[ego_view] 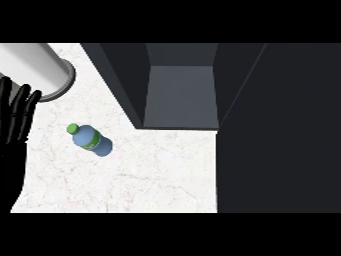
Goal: Pick up the bottled water, place it into the cabinet and close the cabinet
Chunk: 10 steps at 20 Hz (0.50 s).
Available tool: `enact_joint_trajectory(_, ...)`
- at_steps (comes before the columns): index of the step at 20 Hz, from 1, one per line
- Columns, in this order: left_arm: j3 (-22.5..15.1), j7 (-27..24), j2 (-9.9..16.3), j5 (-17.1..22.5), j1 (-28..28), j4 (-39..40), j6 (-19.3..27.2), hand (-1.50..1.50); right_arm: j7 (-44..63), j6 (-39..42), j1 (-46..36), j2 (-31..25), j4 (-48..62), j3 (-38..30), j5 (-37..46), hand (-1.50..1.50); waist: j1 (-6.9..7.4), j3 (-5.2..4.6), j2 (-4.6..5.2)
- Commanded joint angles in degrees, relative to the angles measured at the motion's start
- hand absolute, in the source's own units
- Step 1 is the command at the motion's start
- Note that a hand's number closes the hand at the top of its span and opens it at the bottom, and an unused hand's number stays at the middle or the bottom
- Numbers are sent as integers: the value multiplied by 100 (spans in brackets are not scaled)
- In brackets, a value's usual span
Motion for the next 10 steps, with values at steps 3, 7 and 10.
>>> enact_joint_trajectory(3, 639, -385, 724, 1685, 47, 327, -1456, -150, -214, -33, 384, 191, -157, 124, 31, -150, -125, -85, -73)
enact_joint_trajectory(7, 334, 151, 843, 3087, 18, 1071, -2412, -150, 14, 389, 539, 252, -426, 792, -282, -150, -238, -97, -46)
enact_joint_trajectory(10, 919, 589, 1550, 4276, -28, 1334, -3023, -150, 296, 490, 706, 158, -688, 798, -487, -150, -169, -83, -73)
